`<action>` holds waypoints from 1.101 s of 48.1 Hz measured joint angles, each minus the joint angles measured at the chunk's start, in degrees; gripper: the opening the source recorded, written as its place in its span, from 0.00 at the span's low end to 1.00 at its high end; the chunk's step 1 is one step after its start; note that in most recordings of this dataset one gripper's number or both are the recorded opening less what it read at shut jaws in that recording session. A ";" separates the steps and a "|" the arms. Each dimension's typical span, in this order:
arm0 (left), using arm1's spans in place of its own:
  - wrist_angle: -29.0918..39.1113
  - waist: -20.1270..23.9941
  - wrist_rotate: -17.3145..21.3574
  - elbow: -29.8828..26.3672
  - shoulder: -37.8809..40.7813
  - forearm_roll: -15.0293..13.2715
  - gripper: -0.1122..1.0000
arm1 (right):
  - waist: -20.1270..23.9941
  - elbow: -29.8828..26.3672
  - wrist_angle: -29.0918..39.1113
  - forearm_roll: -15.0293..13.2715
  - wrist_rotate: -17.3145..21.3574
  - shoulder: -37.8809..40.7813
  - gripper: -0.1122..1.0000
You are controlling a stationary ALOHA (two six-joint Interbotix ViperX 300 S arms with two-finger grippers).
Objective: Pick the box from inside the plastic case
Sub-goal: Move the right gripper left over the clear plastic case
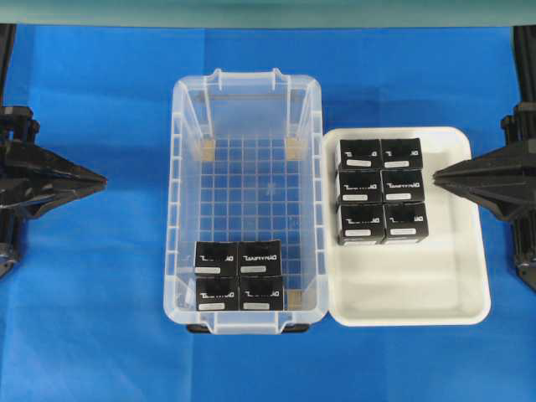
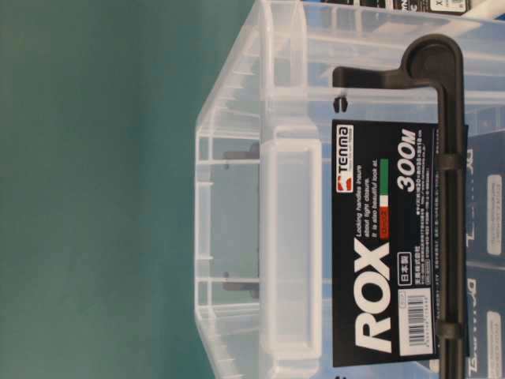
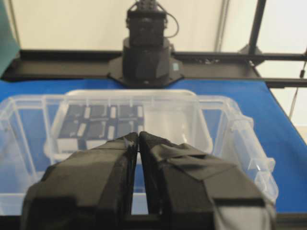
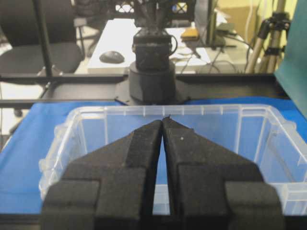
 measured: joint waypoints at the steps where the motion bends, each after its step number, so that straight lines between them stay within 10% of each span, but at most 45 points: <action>1: 0.09 0.00 -0.09 0.00 0.00 0.09 0.23 | 0.00 -0.09 0.09 0.09 0.18 0.00 0.23; 11: 0.79 0.00 -0.79 -1.05 -0.26 0.62 0.08 | 0.00 -2.81 7.91 5.19 4.75 0.97 0.13; 27: 5.36 0.00 -0.70 -2.46 -0.26 0.70 0.07 | 0.09 -15.29 30.32 5.62 10.28 8.35 0.13; 53: 11.78 0.00 -0.79 -4.39 -1.41 0.70 0.07 | 0.26 -47.37 67.06 5.45 9.84 42.10 0.13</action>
